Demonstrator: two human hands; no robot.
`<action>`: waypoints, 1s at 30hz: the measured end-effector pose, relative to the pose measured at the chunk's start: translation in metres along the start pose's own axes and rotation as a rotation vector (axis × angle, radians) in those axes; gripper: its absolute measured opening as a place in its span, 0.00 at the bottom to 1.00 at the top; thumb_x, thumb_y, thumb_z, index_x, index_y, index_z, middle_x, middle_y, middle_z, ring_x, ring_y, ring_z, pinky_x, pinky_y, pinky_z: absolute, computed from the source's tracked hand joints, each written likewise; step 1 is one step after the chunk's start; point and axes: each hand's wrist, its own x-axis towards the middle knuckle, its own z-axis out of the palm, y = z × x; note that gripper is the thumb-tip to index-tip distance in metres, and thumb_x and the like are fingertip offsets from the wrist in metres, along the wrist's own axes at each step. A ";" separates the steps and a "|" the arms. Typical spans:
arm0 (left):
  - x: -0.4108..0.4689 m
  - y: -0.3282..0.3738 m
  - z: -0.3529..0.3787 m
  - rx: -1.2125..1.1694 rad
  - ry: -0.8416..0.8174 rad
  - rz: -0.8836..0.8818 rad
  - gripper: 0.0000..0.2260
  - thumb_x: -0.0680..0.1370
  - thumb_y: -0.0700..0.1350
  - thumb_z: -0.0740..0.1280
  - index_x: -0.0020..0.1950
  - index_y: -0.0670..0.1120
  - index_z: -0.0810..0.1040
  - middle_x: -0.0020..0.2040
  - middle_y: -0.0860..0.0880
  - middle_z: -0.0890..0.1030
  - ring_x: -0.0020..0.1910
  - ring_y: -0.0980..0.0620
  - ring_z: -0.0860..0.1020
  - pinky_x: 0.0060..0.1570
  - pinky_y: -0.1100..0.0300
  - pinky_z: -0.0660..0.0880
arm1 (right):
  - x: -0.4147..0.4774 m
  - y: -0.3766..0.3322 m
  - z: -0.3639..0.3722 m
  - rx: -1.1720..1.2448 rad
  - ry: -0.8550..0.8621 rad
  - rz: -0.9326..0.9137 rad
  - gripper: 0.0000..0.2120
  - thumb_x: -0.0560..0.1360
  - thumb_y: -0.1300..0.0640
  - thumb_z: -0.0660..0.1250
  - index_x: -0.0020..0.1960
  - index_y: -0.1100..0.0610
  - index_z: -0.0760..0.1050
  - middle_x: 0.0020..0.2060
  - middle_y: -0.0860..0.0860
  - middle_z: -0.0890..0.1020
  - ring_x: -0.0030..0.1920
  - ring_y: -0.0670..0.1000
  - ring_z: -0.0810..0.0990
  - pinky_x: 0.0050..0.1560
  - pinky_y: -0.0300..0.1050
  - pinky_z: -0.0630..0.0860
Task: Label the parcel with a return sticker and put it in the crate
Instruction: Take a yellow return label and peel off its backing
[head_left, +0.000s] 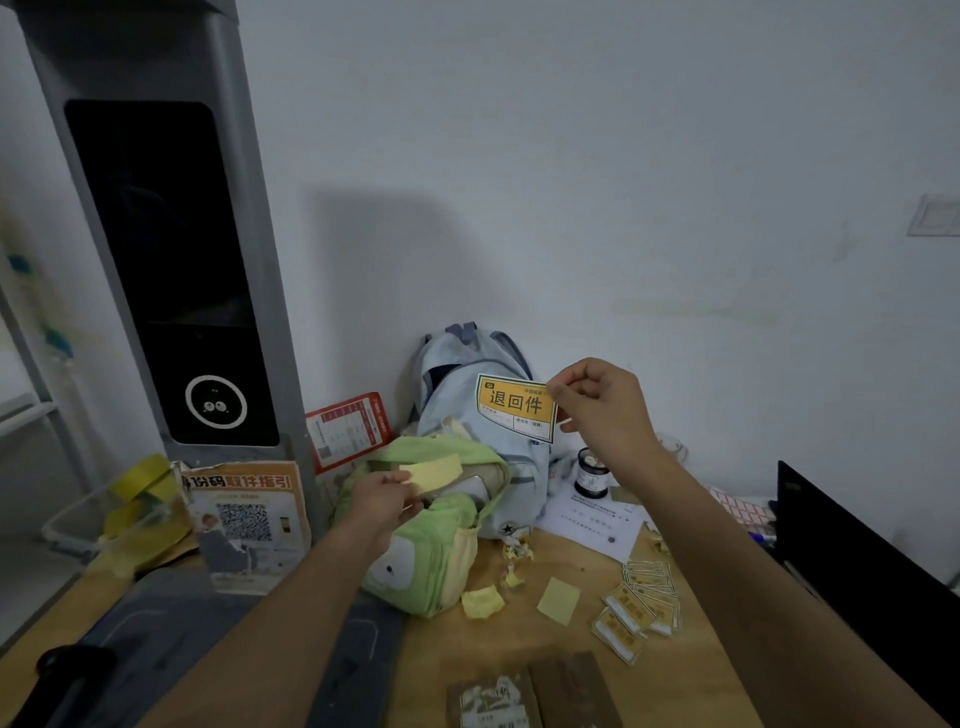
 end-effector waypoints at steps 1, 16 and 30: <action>0.002 -0.003 0.001 -0.022 -0.028 -0.022 0.06 0.77 0.29 0.62 0.49 0.39 0.74 0.45 0.42 0.75 0.37 0.49 0.76 0.31 0.61 0.76 | 0.002 0.003 -0.001 0.003 -0.001 0.013 0.09 0.74 0.64 0.66 0.37 0.54 0.75 0.37 0.58 0.84 0.27 0.41 0.79 0.31 0.44 0.76; 0.042 -0.063 0.049 0.383 -0.264 -0.294 0.26 0.75 0.44 0.69 0.72 0.43 0.67 0.70 0.43 0.68 0.60 0.43 0.74 0.46 0.55 0.74 | 0.030 0.068 -0.018 -0.034 0.024 0.163 0.07 0.74 0.65 0.66 0.38 0.57 0.77 0.36 0.56 0.85 0.31 0.48 0.82 0.35 0.46 0.79; 0.026 0.005 0.090 -0.052 -0.493 -0.067 0.17 0.76 0.58 0.64 0.44 0.43 0.78 0.37 0.48 0.81 0.32 0.52 0.79 0.31 0.61 0.77 | 0.046 0.088 0.001 -0.097 -0.068 0.190 0.14 0.66 0.73 0.72 0.45 0.58 0.75 0.38 0.54 0.81 0.36 0.54 0.81 0.29 0.43 0.77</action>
